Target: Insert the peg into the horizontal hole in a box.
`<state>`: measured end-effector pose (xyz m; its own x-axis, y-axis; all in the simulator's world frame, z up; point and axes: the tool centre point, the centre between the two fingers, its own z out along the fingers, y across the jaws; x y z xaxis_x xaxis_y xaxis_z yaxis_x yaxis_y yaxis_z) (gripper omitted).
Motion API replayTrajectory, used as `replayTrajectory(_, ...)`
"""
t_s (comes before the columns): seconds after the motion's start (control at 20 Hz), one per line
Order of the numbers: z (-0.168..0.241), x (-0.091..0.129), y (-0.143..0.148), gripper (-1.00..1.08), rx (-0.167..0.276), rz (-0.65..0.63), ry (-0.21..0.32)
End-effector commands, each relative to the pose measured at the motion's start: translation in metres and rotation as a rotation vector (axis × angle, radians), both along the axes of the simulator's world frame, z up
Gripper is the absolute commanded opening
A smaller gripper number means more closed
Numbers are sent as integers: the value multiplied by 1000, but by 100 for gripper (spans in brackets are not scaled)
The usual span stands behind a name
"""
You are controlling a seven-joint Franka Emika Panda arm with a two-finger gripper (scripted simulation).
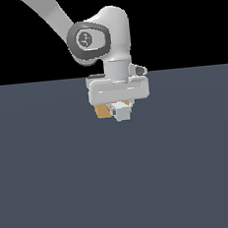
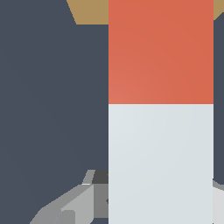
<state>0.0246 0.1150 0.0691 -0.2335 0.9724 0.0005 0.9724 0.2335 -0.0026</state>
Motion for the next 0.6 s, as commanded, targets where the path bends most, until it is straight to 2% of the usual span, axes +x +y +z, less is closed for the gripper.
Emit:
replayTrajectory(0.0, 3, 4, 7, -100, 0, -1, -3)
replayTrajectory(0.55, 3, 6, 13, -100, 0, 1, -1)
